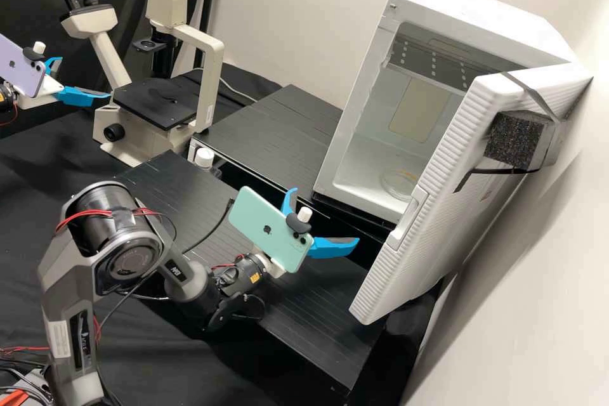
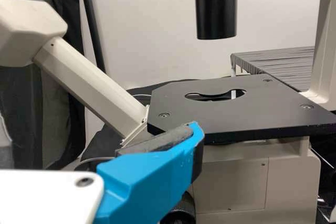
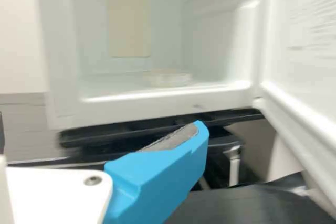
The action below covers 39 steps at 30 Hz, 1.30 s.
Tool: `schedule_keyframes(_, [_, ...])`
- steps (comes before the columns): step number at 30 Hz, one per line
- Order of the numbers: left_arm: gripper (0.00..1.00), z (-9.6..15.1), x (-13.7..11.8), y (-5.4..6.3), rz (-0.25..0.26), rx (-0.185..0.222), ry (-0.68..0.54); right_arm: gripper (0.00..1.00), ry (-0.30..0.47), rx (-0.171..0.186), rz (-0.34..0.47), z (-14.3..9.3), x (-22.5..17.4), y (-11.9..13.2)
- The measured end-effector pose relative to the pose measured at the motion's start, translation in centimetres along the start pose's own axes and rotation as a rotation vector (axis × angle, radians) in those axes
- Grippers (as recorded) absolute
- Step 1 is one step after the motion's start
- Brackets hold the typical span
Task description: Take out the petri dish and place it under the microscope.
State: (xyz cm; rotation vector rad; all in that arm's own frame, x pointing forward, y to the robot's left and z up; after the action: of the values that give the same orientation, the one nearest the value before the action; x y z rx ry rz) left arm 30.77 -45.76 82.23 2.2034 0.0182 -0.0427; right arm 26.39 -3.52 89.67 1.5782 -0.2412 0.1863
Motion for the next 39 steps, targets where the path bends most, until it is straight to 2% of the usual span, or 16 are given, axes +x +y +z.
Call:
schedule_keyframes(12, [1.00,0.0,0.0,0.0,0.000,0.000,0.000,1.00,0.056,-0.040,0.081,0.9,6.9,2.2])
schedule_keyframes(21, [1.00,0.0,0.0,0.0,0.000,0.000,0.000,1.00,0.008,-0.074,0.040,1.6,11.9,1.8])
schedule_keyframes(26, [1.00,0.0,0.0,0.0,0.000,0.000,0.000,1.00,-0.006,-0.103,0.028,2.0,13.4,1.7])
schedule_keyframes(30, [1.00,0.0,0.0,0.0,0.000,0.000,0.000,1.00,-0.016,-0.109,0.027,2.0,14.5,2.0])
schedule_keyframes(33, [1.00,0.0,0.0,0.0,0.000,0.000,0.000,1.00,-0.007,-0.105,0.031,1.9,15.2,2.3])
schedule_keyframes(37, [1.00,0.0,0.0,0.0,0.000,0.000,0.000,1.00,0.011,-0.070,0.028,2.0,15.8,2.7])
schedule_keyframes(39, [1.00,0.0,0.0,0.0,0.000,0.000,0.000,1.00,0.018,-0.040,0.029,2.2,16.1,2.9])
